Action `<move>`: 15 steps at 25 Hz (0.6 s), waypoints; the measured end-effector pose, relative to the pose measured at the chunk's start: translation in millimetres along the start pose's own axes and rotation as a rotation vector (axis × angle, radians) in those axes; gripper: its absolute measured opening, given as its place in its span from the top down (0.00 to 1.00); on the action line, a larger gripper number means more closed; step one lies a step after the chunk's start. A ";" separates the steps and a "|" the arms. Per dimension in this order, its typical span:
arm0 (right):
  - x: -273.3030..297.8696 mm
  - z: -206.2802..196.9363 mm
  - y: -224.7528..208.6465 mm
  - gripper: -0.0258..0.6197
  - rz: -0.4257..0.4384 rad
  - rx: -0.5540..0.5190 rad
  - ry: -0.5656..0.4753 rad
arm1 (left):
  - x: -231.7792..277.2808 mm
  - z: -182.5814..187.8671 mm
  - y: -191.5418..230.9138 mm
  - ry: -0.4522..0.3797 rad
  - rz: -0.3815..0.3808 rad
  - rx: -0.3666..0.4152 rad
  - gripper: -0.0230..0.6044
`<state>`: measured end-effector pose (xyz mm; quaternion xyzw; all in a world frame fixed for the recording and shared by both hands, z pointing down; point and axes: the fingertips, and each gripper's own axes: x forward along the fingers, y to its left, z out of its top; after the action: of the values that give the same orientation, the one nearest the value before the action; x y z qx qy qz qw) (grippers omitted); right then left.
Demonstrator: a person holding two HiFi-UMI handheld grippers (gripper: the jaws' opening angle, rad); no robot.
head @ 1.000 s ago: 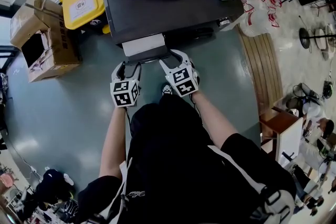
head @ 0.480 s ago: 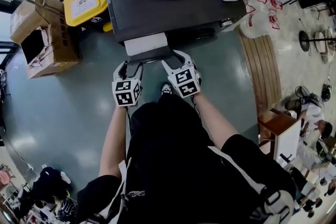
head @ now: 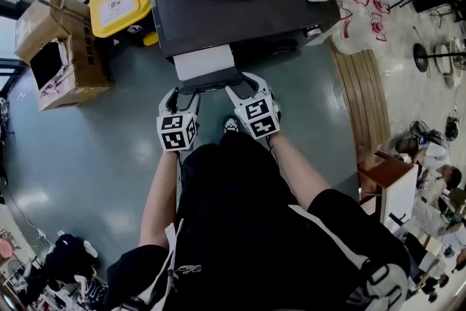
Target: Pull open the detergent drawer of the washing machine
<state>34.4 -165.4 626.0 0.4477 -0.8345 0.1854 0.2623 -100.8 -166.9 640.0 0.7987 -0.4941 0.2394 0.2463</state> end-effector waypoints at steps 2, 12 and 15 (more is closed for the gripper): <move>-2.7 -2.1 1.7 0.63 0.000 0.002 0.003 | -2.3 -1.9 -1.6 0.002 -0.002 0.000 0.55; -8.6 -8.7 7.7 0.63 -0.005 0.011 0.005 | -8.9 -8.6 -5.1 0.007 -0.006 0.003 0.55; -11.1 -10.8 7.1 0.63 -0.007 0.012 0.004 | -10.9 -10.3 -8.0 0.008 -0.003 0.001 0.55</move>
<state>36.5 -148.6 627.3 0.4518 -0.8313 0.1901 0.2620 -99.3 -150.0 639.9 0.7985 -0.4917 0.2424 0.2485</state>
